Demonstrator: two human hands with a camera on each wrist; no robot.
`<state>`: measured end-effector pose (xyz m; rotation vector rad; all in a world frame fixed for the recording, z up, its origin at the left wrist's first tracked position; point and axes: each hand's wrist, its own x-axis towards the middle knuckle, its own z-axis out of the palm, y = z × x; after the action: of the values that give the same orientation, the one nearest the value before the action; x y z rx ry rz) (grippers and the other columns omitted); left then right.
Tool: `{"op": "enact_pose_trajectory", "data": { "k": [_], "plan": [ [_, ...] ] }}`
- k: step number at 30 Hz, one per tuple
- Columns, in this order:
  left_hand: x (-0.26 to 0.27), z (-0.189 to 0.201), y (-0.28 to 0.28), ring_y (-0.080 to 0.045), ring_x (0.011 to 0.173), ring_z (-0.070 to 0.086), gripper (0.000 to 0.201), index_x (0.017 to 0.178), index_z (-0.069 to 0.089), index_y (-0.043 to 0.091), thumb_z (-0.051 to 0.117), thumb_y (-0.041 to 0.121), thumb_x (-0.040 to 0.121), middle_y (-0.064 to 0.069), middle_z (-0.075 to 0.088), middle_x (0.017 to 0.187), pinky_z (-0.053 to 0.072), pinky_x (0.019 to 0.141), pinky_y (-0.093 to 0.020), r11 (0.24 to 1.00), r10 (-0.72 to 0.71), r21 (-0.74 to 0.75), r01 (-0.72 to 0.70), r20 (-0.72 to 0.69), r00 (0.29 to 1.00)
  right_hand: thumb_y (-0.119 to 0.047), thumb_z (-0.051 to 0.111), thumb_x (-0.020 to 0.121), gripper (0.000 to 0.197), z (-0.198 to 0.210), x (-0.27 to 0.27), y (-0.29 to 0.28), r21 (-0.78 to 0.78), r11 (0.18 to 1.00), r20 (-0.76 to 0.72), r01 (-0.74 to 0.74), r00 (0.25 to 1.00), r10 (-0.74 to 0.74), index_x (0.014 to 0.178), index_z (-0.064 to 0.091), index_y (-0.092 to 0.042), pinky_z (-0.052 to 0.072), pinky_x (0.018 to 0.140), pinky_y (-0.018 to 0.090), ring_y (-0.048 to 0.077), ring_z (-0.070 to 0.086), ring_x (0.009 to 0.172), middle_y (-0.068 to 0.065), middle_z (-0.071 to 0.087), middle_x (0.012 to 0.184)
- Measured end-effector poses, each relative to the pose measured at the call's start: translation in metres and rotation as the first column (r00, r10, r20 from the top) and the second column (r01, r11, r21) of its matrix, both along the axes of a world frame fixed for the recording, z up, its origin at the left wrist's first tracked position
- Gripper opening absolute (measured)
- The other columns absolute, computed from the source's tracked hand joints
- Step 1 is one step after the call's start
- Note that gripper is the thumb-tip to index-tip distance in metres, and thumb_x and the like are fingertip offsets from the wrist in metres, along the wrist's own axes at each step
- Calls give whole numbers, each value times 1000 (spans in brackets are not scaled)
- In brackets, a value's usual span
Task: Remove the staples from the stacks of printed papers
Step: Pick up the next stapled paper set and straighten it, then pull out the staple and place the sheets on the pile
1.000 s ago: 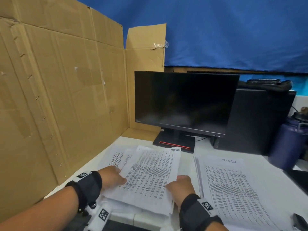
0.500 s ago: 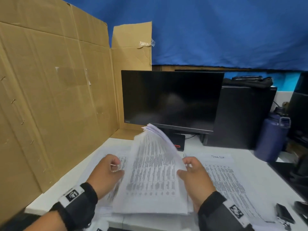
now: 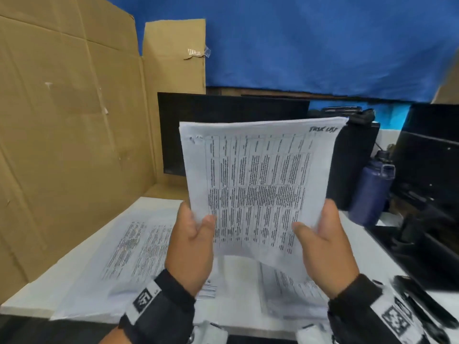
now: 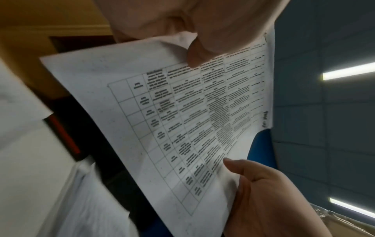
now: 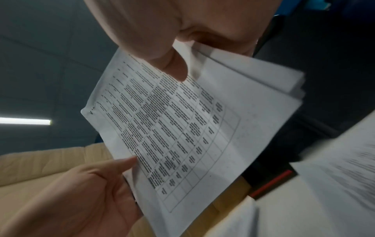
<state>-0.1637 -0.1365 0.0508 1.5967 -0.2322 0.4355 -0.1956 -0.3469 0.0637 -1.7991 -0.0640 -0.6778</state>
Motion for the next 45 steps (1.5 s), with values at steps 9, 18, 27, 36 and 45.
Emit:
{"op": "enact_pose_trajectory", "data": {
  "k": [9,18,27,36,45],
  "plan": [
    [-5,-40,-13,1,104,65,21,112,66,27,46,26,107,15,74,106,48,88,-22,995,20,104,-7,-122,992,0,56,97,34,-48,-13,-14,-12,996,-80,90,993,-91,114,50,-28,40,76,-2,-11,61,102,-19,63,109],
    [4,-23,-9,-13,106,72,19,111,69,34,60,21,101,13,78,108,55,100,-47,997,-35,-74,19,-213,976,-5,59,95,27,-30,-18,-12,-67,994,-50,85,995,-88,101,53,-30,46,64,4,-13,64,81,-17,70,91],
    [-10,-23,-11,-7,92,71,19,114,59,37,50,23,105,16,75,104,57,77,-30,999,-26,19,27,-10,1000,-5,51,100,28,-34,-21,-6,69,992,47,105,993,-109,103,53,-33,49,75,24,-3,66,90,-27,70,100],
    [-5,-57,-12,-1,94,63,15,117,50,37,39,35,107,13,68,105,46,71,-5,987,-39,156,48,-61,997,-25,53,101,18,-67,-12,-6,91,985,-90,149,986,-141,104,59,-42,53,81,39,8,70,91,-23,72,98],
    [-7,-35,-17,2,93,67,16,112,55,31,47,18,105,21,72,103,48,72,-6,1000,-18,21,18,1,1000,-23,49,101,15,-27,-12,-1,102,991,110,90,989,-101,105,58,-35,47,76,21,-5,65,94,-25,70,104]
  ]
}}
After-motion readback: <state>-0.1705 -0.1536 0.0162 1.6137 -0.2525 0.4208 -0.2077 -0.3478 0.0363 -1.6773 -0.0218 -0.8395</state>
